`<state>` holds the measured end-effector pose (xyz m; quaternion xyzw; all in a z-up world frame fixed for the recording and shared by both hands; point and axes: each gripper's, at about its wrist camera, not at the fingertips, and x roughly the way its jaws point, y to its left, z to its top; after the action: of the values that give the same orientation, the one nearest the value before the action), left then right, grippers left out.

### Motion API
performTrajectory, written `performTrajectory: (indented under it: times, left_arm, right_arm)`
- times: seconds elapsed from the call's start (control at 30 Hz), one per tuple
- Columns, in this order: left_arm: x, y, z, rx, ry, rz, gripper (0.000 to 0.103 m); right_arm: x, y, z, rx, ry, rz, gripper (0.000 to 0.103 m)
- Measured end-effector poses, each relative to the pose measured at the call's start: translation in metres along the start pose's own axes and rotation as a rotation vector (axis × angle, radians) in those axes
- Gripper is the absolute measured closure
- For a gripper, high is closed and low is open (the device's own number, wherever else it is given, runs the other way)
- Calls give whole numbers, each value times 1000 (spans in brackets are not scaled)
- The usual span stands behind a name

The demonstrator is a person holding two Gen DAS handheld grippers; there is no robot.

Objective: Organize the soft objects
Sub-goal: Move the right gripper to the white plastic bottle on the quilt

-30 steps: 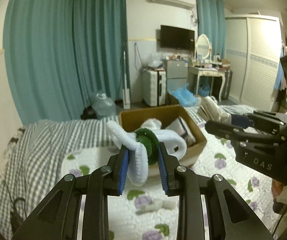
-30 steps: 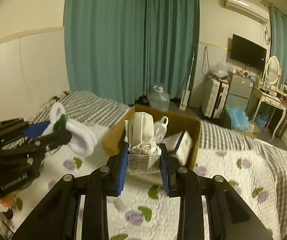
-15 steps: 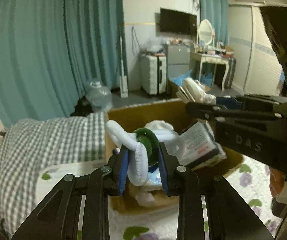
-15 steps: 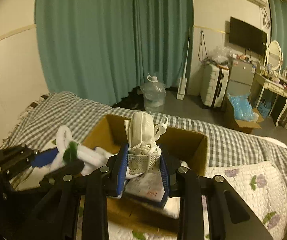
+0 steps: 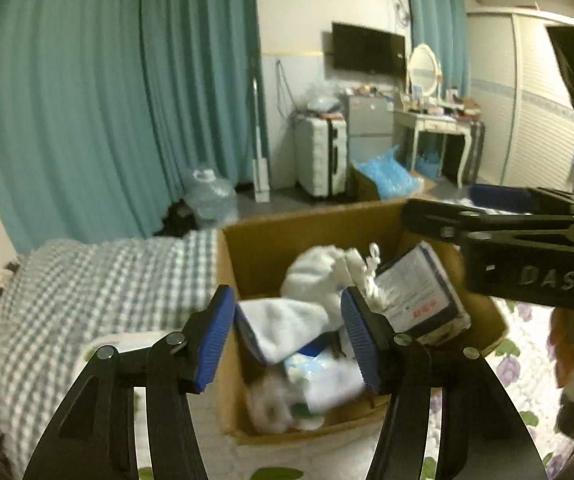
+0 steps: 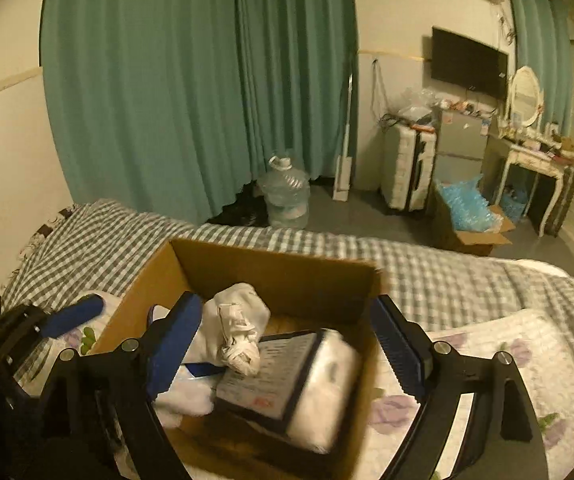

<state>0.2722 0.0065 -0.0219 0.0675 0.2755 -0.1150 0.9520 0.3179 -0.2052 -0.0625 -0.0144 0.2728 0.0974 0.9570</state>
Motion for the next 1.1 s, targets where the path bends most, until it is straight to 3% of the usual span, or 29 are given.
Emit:
performTrajectory:
  times: [0.23, 0.27, 0.3, 0.33, 0.47, 0.63, 0.87, 1.1]
  left_arm:
    - [-83, 8, 22, -15, -122, 32, 46]
    - [-97, 10, 24, -16, -145, 36, 44]
    - [-117, 11, 27, -17, -177, 37, 36]
    - [-133, 14, 28, -17, -202, 35, 31]
    - [-197, 25, 28, -29, -304, 40, 30]
    - [-248, 40, 18, -41, -337, 64, 30]
    - [-261, 53, -6, -6, -294, 73, 30]
    - [-206, 59, -42, -4, -176, 110, 30]
  right_arm:
    - [-103, -1, 24, -5, -110, -39, 9]
    - [-119, 2, 26, -17, -124, -47, 8]
    - [-137, 7, 27, -32, -141, -57, 7]
    - [-153, 11, 26, -45, -156, -63, 5]
    - [-205, 27, 17, -72, -199, -49, 1]
    - [-247, 54, -4, -106, -217, -41, 1]
    - [-253, 82, -49, -113, -199, -13, 1]
    - [-172, 98, -102, -113, -94, 28, 1]
